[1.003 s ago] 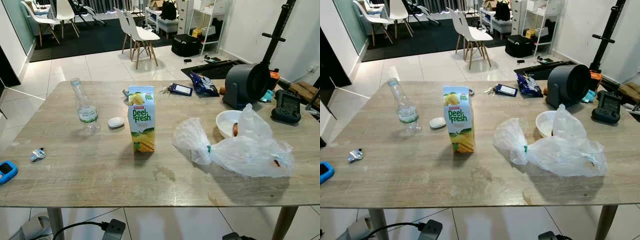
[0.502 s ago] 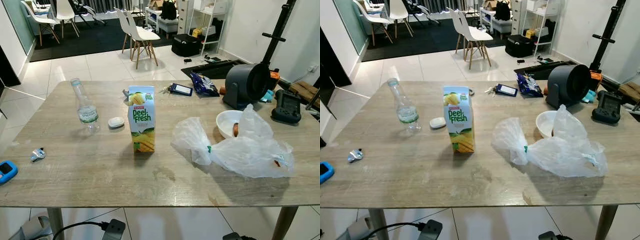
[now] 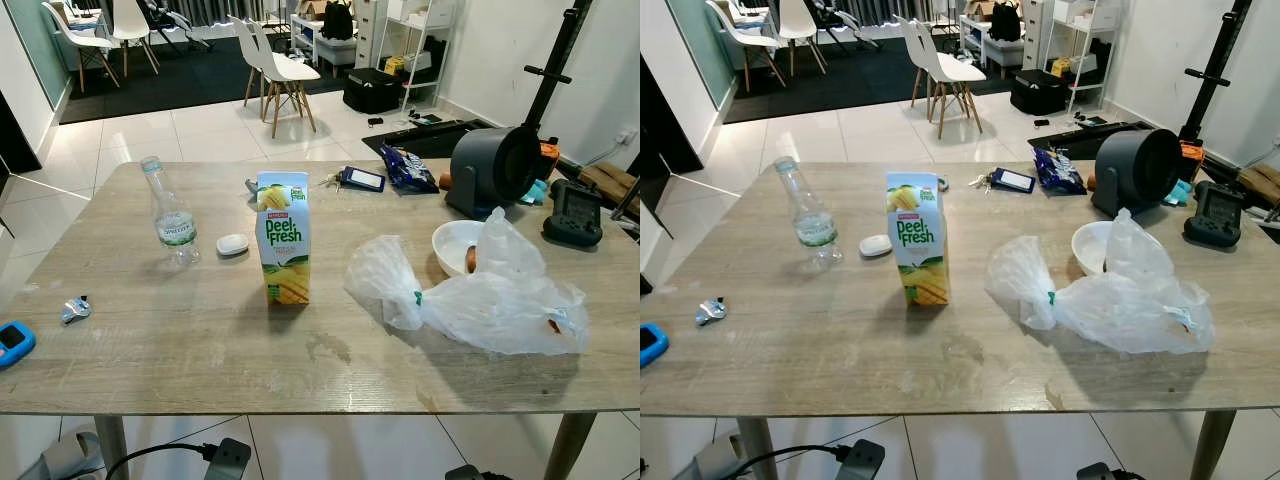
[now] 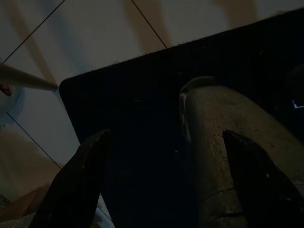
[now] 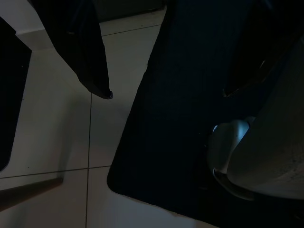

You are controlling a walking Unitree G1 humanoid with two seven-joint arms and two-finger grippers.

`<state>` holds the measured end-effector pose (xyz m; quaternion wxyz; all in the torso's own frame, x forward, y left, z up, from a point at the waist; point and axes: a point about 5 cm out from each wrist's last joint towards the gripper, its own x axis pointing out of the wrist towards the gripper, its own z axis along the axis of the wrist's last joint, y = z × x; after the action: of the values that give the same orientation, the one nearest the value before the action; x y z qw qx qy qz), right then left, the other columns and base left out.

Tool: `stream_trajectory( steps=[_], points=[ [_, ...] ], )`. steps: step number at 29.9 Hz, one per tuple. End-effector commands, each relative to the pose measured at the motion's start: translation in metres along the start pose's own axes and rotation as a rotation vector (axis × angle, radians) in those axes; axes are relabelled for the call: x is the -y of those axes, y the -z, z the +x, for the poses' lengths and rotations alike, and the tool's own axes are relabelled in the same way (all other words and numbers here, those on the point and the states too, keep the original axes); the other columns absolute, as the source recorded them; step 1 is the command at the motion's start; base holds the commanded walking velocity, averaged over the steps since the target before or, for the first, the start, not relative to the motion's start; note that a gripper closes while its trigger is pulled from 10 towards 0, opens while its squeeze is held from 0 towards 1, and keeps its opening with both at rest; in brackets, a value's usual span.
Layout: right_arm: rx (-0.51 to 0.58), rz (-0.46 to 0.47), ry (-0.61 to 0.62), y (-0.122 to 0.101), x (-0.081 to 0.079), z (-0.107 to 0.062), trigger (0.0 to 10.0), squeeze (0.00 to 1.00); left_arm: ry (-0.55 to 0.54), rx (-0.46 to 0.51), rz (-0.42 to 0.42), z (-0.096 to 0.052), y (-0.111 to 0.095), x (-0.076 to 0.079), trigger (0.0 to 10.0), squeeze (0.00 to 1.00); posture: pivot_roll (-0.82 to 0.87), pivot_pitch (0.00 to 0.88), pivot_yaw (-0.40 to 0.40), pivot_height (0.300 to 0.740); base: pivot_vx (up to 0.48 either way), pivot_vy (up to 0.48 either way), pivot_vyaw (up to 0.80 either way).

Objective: Restocking fridge

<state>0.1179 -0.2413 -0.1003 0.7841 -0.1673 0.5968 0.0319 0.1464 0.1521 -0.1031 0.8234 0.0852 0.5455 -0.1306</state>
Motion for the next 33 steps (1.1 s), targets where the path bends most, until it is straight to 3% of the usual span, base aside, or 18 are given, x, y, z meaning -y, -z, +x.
stream_trajectory(
  steps=[1,33],
  points=[
    [-0.003,-0.007,0.002,-0.0004,0.0017,-0.0001,10.0,0.0,-0.007,-0.024,-0.006,-0.0007,0.0051,-0.0032,10.0,0.0,0.06,0.0,0.001,0.74,0.0,0.0,0.0],
    [-0.007,-0.031,0.011,0.0023,0.0039,-0.0004,10.0,0.0,0.0,-0.024,0.001,-0.0002,0.0064,0.0013,10.0,0.0,0.07,0.0,-0.025,0.74,0.0,0.0,0.0]
  ],
)
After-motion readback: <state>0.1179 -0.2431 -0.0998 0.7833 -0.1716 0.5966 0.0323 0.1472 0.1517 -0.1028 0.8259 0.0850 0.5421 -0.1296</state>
